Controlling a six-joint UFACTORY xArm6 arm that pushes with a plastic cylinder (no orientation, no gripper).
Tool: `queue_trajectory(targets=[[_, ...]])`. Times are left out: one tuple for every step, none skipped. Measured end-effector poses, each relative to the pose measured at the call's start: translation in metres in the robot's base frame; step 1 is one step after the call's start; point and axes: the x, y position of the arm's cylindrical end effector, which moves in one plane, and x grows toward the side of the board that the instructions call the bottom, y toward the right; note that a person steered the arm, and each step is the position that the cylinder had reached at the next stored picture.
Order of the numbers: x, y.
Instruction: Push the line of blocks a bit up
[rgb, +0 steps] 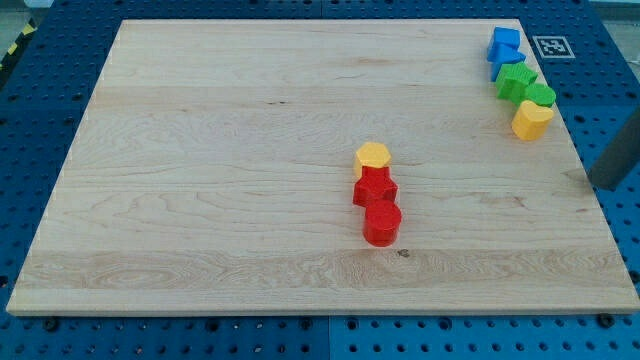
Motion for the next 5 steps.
queue_trajectory(targets=[[-0.004,0.027],[-0.044,0.023],[-0.072,0.011],[-0.086,-0.017],[-0.091,-0.031]])
